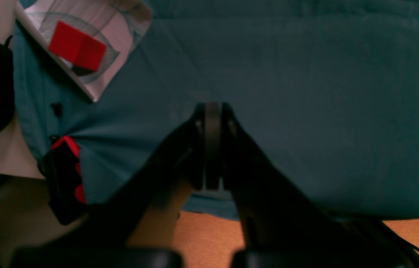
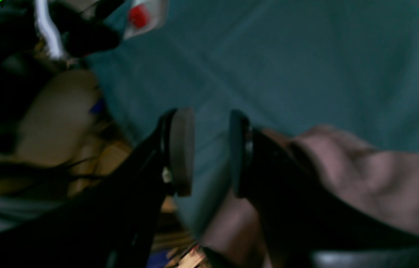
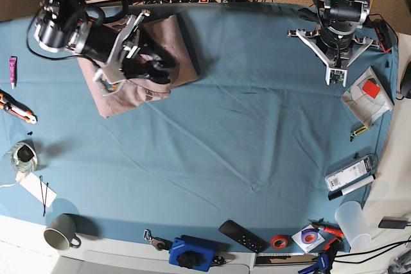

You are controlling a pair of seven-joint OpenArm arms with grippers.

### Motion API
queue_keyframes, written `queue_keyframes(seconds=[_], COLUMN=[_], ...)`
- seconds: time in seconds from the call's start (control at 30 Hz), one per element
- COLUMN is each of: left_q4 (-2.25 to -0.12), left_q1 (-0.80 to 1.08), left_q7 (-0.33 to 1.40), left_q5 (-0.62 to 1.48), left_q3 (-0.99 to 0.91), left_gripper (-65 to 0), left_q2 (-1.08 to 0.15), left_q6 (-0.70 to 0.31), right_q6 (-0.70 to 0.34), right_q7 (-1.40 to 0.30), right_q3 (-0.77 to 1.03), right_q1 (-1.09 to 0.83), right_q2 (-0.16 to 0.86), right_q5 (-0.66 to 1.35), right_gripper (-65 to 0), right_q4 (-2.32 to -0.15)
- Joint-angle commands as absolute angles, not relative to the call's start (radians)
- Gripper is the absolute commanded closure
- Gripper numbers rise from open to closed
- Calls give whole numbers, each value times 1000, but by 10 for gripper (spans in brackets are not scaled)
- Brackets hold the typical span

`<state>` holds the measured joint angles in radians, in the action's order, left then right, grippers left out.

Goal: Fold the T-shirt properly
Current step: 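Fold the bundle over with the right gripper toward the left gripper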

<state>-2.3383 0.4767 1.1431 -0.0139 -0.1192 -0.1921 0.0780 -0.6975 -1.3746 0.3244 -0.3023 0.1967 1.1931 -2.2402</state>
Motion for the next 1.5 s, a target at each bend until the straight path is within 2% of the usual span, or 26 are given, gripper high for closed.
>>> queue_keyframes(seconds=[0.0, 0.07, 0.17, 0.23, 0.43, 0.53, 0.87, 1.1, 1.3, 1.4, 1.47], left_q4=[-2356, -2356, -2356, -2356, -2356, -2356, -2356, -2356, -2356, -2356, -2356], left_q1=[488, 500, 505, 504, 504, 504, 499, 499, 499, 499, 499], left_q7=[1122, 1122, 1125, 1121, 1106, 1100, 1099, 1100, 1099, 1098, 1089], left_q5=[-22, -22, -21, -20, 59, 76, 76, 76, 76, 76, 76], left_q3=[-121, -121, -121, -121, -121, -121, -121, -121, -121, -121, -121], left_gripper=[0, 0, 0, 0, 0, 0, 0, 0, 0, 0, 0], left_q2=[-197, -197, -197, -197, -197, -197, -197, -197, -197, -197, -197], left_q6=[78, 78, 78, 78, 46, 25, 25, 25, 25, 26, 25], right_q6=[-698, -698, -698, -698, -698, -698, -698, -698, -698, -698, -698], right_q7=[-1325, -1295, -1290, -1290, -1296, -1369, -1386, -1396, -1396, -1396, -1335], right_q3=[366, 440, 532, 572, 579, 559, 355, 393, 509, 507, 494], right_q1=[-297, -297, -301, -317, -335, -335, -282, -202, -180, -179, -171], right_q2=[195, 185, 186, 187, 199, 199, 199, 199, 199, 199, 200], right_q5=[1194, 1156, 1061, 1056, 1013, 1024, 949, 1190, 1179, 1062, 989], right_gripper=[-167, -144, -43, 0, 0, 0, 0, 0, 0, 0, 0], right_q4=[-2268, -2272, -2264, -2245, -2062, -1959, -1691, -1818, -1897, -1891, -1860])
